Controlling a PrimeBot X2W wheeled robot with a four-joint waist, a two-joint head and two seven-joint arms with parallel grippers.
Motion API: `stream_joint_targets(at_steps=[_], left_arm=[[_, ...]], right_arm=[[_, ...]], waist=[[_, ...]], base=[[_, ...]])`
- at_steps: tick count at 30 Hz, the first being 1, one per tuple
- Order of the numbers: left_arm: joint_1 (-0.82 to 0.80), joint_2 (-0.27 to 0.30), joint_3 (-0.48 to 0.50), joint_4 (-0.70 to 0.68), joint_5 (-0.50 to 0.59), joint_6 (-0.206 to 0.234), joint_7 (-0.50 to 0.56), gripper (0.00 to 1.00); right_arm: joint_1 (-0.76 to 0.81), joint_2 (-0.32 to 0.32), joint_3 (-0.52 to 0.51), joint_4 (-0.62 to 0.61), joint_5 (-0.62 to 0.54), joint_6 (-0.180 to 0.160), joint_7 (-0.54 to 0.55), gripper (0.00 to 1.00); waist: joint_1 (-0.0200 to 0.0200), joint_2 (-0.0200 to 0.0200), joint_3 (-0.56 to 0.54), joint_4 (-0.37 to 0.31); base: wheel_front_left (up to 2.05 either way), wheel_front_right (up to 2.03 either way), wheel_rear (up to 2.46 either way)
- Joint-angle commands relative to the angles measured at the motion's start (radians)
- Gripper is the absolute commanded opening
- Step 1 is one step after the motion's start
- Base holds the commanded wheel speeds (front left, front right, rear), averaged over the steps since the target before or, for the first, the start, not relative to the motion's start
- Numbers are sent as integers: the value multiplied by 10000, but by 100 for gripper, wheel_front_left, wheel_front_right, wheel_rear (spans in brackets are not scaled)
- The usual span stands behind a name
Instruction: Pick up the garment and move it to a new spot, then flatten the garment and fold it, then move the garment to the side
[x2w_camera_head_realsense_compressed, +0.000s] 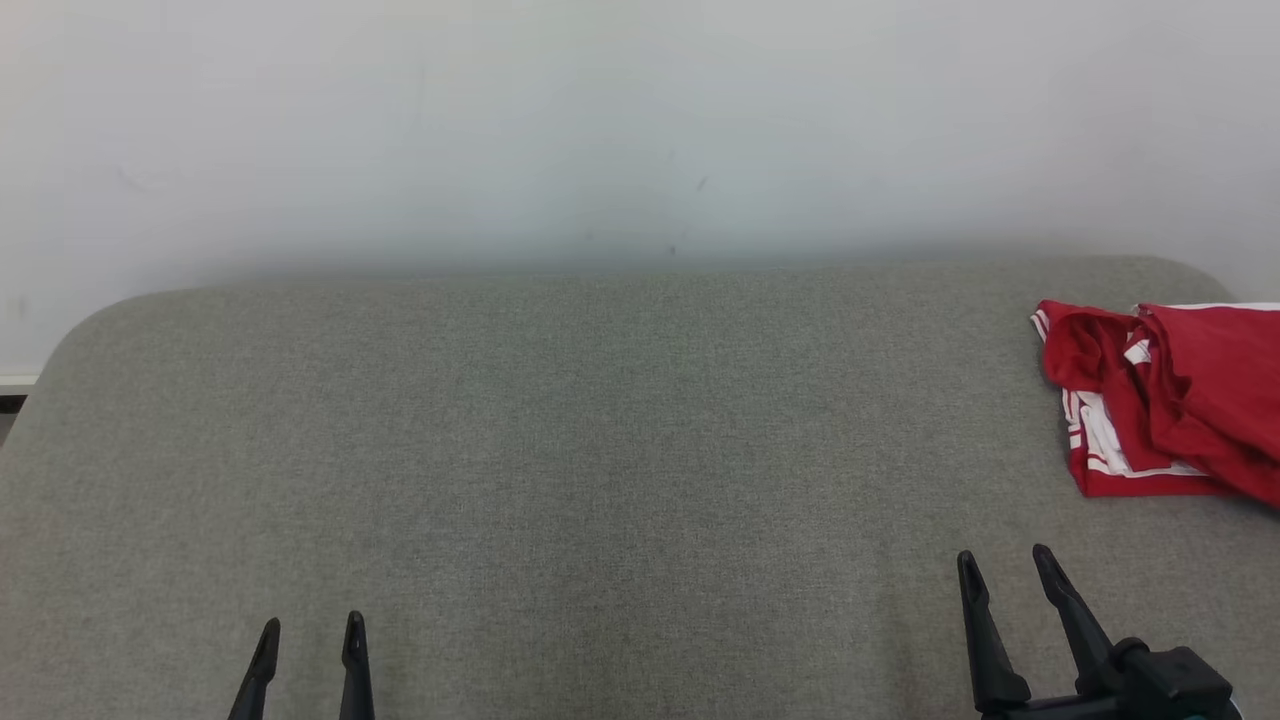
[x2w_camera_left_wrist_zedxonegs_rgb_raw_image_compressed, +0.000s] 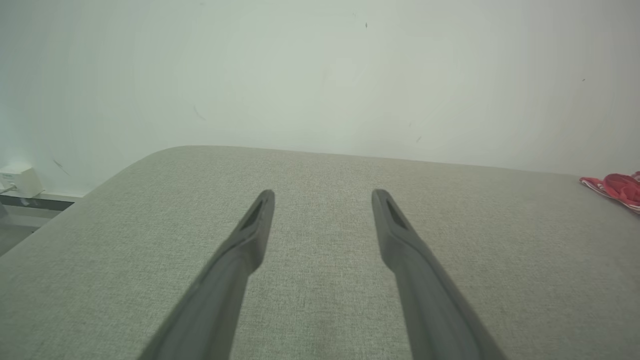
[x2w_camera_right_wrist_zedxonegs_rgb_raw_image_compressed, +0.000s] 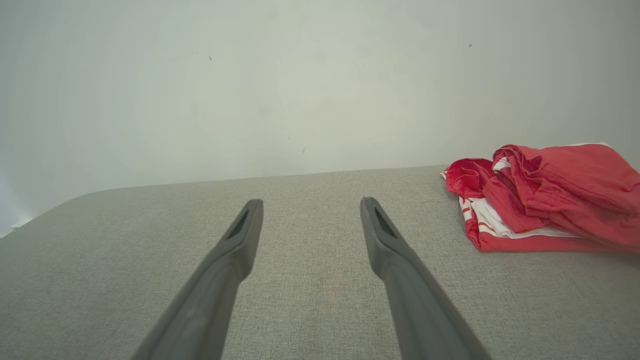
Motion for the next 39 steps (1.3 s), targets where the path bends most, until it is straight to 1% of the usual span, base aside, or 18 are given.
stream_joint_targets(at_steps=[1,2,3,7,22,39], left_arm=[[121,-23,-32,-11,32,16,-28,100],[144,-24,-55,-15,62,11,-28,100],[14,-8,-48,47,18,-4,2,0],[19,-27,-41,346,-29,-25,33,0],[-436,-30,156,554,-2877,-79,789,0],[-846,-34,311,729,-5582,-124,1478,0]], right_arm=[[146,33,-29,-31,-43,-28,49,100],[141,40,-47,-40,-52,-28,43,100],[102,27,-29,35,-3,0,63,0],[231,59,17,311,35,0,84,0],[-136,110,-246,434,2862,-2,700,0],[-486,185,-527,558,5490,-5,1305,0]], waist=[[0,0,-10,-4],[0,0,-17,-6],[0,0,-23,-6],[0,0,-23,-6],[0,0,7,-10],[0,0,43,-14]], base=[[0,0,0],[0,0,0],[0,0,0],[0,0,0],[0,0,0],[0,0,0]])
